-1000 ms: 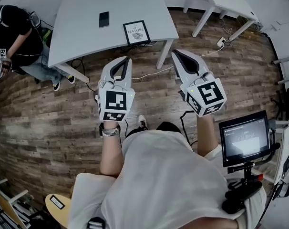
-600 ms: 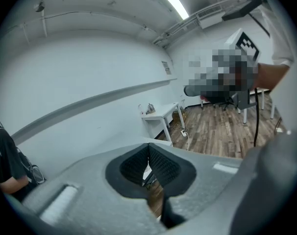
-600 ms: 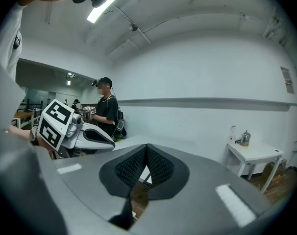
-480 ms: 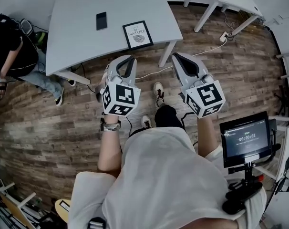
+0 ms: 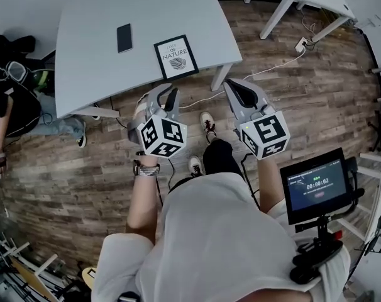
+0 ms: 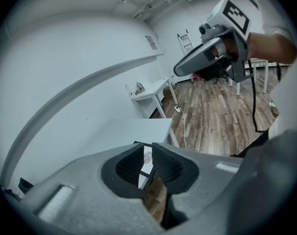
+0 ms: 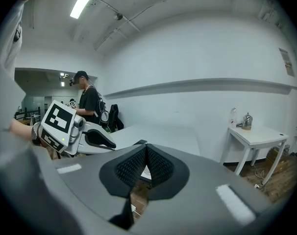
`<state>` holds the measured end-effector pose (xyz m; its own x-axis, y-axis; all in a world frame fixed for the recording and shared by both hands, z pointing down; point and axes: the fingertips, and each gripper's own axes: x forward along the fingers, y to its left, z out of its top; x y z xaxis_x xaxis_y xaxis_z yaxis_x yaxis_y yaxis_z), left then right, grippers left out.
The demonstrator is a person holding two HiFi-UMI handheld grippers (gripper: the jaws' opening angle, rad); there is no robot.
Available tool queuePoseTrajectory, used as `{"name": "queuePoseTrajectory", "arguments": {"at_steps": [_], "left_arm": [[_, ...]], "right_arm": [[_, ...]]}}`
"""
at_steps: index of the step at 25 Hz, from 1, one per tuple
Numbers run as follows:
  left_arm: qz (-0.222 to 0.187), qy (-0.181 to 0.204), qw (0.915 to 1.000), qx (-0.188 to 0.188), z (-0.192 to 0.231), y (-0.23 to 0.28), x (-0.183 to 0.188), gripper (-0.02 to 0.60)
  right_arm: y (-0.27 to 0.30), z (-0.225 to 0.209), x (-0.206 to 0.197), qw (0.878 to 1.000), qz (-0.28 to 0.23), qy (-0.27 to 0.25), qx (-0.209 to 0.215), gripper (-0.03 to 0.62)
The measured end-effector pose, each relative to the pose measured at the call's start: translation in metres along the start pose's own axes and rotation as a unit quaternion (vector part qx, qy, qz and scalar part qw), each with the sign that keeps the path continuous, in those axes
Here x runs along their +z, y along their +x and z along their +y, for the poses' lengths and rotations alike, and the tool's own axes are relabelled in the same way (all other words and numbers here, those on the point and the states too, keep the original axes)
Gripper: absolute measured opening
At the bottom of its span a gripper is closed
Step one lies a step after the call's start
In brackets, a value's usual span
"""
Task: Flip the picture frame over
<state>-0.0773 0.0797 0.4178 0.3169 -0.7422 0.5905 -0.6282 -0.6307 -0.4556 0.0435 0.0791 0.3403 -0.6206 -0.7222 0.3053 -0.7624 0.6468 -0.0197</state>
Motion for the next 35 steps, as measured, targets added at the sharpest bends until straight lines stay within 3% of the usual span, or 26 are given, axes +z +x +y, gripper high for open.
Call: {"name": "queuePoseTrajectory", "arguments": {"at_steps": [5,10,16,21,25,29,33,35], "left_arm": [[0.015,-0.036,0.9984,-0.04,-0.001,0.056,-0.025,0.055],[0.064,-0.015,0.9958,-0.064,-0.01,0.1,-0.059,0.069],[0.096,0.025,0.9927,-0.068,-0.026,0.112,-0.071,0.078],[0.128,0.063,0.9859,-0.088,-0.03,0.177,-0.097,0.087],[0.149,0.096,0.981,-0.078,-0.034,0.189,-0.11,0.087],[0.175,0.125,0.9741,-0.072,-0.041,0.192,-0.125,0.087],[0.196,0.188,0.9613,-0.049,-0.041,0.195,-0.133,0.091],[0.199,0.199,0.9584,-0.047,-0.042,0.195,-0.133,0.091]], "right_arm": [[0.028,-0.03,-0.031,1.0,0.029,0.009,0.004,0.002],[0.054,-0.046,-0.057,0.998,0.053,0.02,0.01,0.002],[0.055,-0.038,-0.067,0.998,0.056,0.028,0.019,0.002],[0.096,-0.066,-0.101,0.996,0.076,0.052,0.019,0.002],[0.097,-0.068,-0.11,0.994,0.085,0.066,0.02,0.002],[0.092,-0.069,-0.119,0.992,0.097,0.074,0.016,0.002],[0.089,-0.072,-0.125,0.992,0.102,0.075,0.013,0.002],[0.089,-0.069,-0.126,0.991,0.103,0.079,0.015,0.002]]}}
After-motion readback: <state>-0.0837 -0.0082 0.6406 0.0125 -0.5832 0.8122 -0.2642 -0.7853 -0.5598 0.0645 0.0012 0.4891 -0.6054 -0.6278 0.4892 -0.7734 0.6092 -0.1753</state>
